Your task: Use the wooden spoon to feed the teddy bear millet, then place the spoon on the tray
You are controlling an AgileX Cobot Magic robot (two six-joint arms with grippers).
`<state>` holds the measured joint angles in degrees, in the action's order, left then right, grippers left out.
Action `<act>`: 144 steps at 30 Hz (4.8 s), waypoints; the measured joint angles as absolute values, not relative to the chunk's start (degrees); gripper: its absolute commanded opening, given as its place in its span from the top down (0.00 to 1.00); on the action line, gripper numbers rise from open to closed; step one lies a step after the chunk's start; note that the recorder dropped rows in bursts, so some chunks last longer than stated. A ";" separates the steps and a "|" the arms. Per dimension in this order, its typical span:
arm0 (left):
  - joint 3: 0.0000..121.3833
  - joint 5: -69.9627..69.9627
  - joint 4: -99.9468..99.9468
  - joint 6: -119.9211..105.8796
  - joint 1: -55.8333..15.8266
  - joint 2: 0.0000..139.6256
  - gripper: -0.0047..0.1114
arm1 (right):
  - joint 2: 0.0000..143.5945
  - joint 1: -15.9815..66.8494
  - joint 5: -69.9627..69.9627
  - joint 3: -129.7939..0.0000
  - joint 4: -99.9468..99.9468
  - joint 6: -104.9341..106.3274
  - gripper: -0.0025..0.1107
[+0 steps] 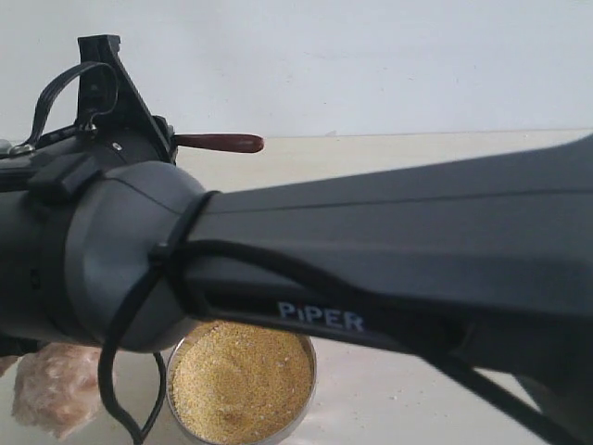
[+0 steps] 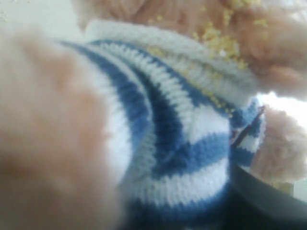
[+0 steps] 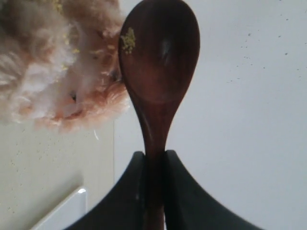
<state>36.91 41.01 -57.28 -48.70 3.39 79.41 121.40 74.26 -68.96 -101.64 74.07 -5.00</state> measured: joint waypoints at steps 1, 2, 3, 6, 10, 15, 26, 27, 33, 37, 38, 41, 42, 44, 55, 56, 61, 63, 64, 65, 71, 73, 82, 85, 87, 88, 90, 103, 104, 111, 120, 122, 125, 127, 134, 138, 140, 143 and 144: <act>36.91 41.01 -57.28 -48.70 3.39 79.41 0.92 | 121.40 74.26 -68.96 -101.64 74.07 -5.00 0.98; 36.91 41.01 -57.28 -48.70 3.39 79.41 0.92 | 121.40 74.26 -68.96 -101.64 74.07 -5.16 0.98; 36.91 41.01 -57.28 -48.70 3.39 79.41 0.92 | 121.40 74.26 -68.96 -101.64 73.96 -5.16 0.98; 36.91 41.01 -57.28 -48.70 3.39 79.41 0.92 | 121.40 74.26 -69.08 -101.64 73.96 -5.16 0.98; 36.91 41.01 -57.28 -48.70 3.39 79.41 0.92 | 121.40 74.34 -69.18 -101.64 73.75 -5.41 0.98; 36.76 41.20 -57.28 -48.70 3.39 79.41 0.92 | 121.40 74.47 -69.41 -101.64 72.67 -5.87 0.98; 36.49 41.32 -57.42 -48.94 3.39 79.41 0.92 | 120.93 74.73 -69.62 -101.64 65.85 -6.48 0.98; 36.49 41.23 -57.54 -48.94 3.39 79.41 0.92 | 120.78 74.73 -69.62 -101.64 65.12 -6.48 0.98; 36.49 40.97 -57.68 -49.06 3.39 79.41 0.92 | 116.55 74.73 -69.52 -101.64 64.18 -7.97 0.98; 36.49 40.77 -57.68 -49.15 3.39 79.41 0.92 | 112.40 74.73 -69.52 -101.64 63.13 -8.16 0.98; 36.49 40.77 -57.68 -49.15 3.39 79.41 0.92 | 111.10 74.73 -69.52 -101.64 62.03 -8.16 0.98; 36.49 40.46 -57.68 -49.73 3.39 79.41 0.92 | 106.79 74.73 -69.52 -101.64 56.06 -7.51 0.98; 36.49 40.36 -57.68 -49.83 3.39 79.41 0.92 | 105.24 74.40 -69.52 -101.64 52.92 -6.79 0.98; 36.49 40.35 -57.68 -49.95 3.39 79.41 0.92 | 102.53 73.47 -69.52 -101.64 46.77 -5.09 0.98; 36.49 39.76 -57.68 -50.68 3.39 79.41 0.92 | 92.41 66.35 -69.97 -101.51 23.31 0.00 0.98; 36.49 39.76 -57.68 -50.68 3.39 79.41 0.92 | 92.41 66.35 -69.97 -101.17 23.16 0.00 0.98; 36.49 42.26 -57.55 -50.68 3.39 79.41 0.92 | 92.29 63.46 -70.06 -83.09 22.62 -1.11 0.98; 36.49 41.86 -57.87 -50.68 3.39 79.41 0.92 | 92.38 63.46 -70.16 -76.90 22.21 -1.65 0.98; 36.49 41.39 -57.87 -50.68 3.39 79.41 0.92 | 92.38 63.46 -70.16 -74.62 22.07 -1.86 0.98; 36.49 40.97 -57.87 -50.68 3.39 79.41 0.92 | 92.38 63.46 -70.27 -73.42 22.07 -1.86 0.98; 36.49 39.87 -58.11 -50.68 3.39 79.41 0.92 | 93.72 63.75 -62.71 -73.07 20.73 -0.68 0.98; 36.49 38.41 -58.11 -50.68 3.39 79.41 0.92 | 97.66 65.81 -63.50 -74.56 20.21 1.05 0.98; 36.49 38.67 -58.11 -50.68 3.39 79.41 0.92 | 107.34 71.30 -68.33 -75.01 34.11 1.57 0.98; 36.49 38.67 -58.11 -50.68 3.39 79.41 0.92 | 108.14 71.30 -67.22 -75.19 34.72 1.57 0.98; 36.49 38.67 -58.11 -50.79 3.39 79.41 0.92 | 108.71 71.30 -66.70 -75.28 34.88 1.57 0.98; 36.49 38.67 -58.11 -50.79 3.39 79.41 0.92 | 109.06 71.30 -66.57 -75.28 34.98 1.57 0.98; 36.49 38.67 -58.11 -50.79 3.39 79.41 0.92 | 109.63 71.30 -66.45 -75.28 35.10 1.57 0.98; 36.49 38.67 -58.32 -50.79 3.39 79.41 0.92 | 112.56 71.40 -66.88 -75.28 35.85 1.57 0.98; 36.49 38.67 -58.42 -50.79 3.39 79.41 0.92 | 112.56 71.52 -66.88 -75.28 35.85 1.57 0.98; 36.49 38.32 -58.53 -50.79 3.39 79.41 0.92 | 112.65 74.82 -66.00 -75.28 36.11 3.04 0.98; 36.49 38.32 -58.53 -50.79 3.39 79.41 0.92 | 112.65 76.52 -69.18 -75.28 43.66 -2.55 0.98; 36.49 38.32 -58.53 -50.79 3.39 79.41 0.92 | 112.65 76.52 -69.46 -75.28 44.53 -2.57 0.98; 36.49 38.32 -58.53 -50.79 3.39 79.41 0.92 | 112.65 76.52 -69.46 -75.28 44.98 -2.46 0.98; 36.49 38.32 -58.53 -50.79 3.39 79.41 0.92 | 112.65 76.52 -69.46 -75.28 45.10 -1.94 0.98; 36.49 38.32 -58.53 -50.79 3.39 79.41 0.92 | 112.65 76.52 -69.46 -75.28 45.10 1.91 0.98; 36.49 38.32 -58.53 -50.79 3.39 79.41 0.92 | 112.65 76.52 -69.46 -75.28 45.10 3.59 0.98; 36.49 38.32 -58.53 -50.79 3.39 79.41 0.92 | 112.65 76.52 -69.46 -75.28 45.10 4.38 0.98; 36.49 38.32 -58.53 -50.79 3.39 79.41 0.92 | 112.65 76.52 -69.46 -75.28 45.00 5.58 0.98; 36.49 38.32 -58.53 -50.79 3.39 79.41 0.92 | 112.65 76.52 -69.46 -75.28 44.75 6.13 0.98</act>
